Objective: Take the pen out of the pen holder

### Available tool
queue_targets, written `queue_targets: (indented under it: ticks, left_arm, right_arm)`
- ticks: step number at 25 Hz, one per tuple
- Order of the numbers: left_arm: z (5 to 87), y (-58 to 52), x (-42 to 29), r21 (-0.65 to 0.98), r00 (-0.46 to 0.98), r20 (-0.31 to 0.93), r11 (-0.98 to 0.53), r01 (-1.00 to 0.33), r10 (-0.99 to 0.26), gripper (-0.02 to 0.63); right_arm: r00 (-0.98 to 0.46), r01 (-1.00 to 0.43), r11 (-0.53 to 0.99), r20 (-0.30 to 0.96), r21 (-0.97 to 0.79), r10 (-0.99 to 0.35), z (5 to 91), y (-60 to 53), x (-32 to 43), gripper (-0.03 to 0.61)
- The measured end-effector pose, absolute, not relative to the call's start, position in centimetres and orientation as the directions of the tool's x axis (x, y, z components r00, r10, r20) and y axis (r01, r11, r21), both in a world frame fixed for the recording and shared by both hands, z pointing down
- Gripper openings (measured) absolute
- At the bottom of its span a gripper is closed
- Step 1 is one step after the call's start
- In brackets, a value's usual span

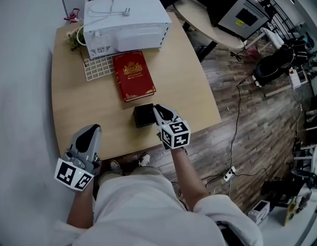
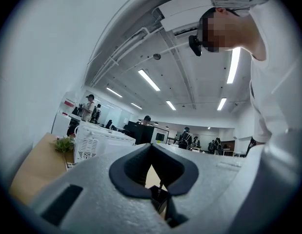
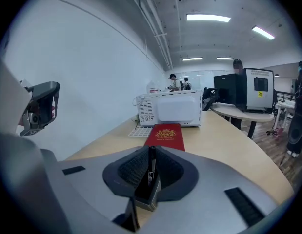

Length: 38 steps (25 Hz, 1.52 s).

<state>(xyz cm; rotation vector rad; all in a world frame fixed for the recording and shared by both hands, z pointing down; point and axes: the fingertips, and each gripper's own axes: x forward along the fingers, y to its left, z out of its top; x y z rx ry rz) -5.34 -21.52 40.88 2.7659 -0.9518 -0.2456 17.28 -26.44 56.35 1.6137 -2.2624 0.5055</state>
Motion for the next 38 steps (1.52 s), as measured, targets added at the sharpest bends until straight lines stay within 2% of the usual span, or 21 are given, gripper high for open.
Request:
queue_targets:
  ticks: [21, 38]
  left_arm:
    - [37.2, -21.9, -7.6, 0.163, 0.765, -0.163, -0.782, -0.601, -0.623, 0.012]
    - [34.1, -22.8, -8.9, 0.092, 0.777, -0.225, -0.807, -0.584, -0.588, 0.012]
  right_arm:
    - [-0.291, -0.956, 0.257, 0.348, -0.143, -0.891, 50.9, -25.1, 18.1, 0.048]
    - [-0.205, -0.977, 0.194, 0.15, -0.088, -0.967, 40.8, -20.8, 20.5, 0.048]
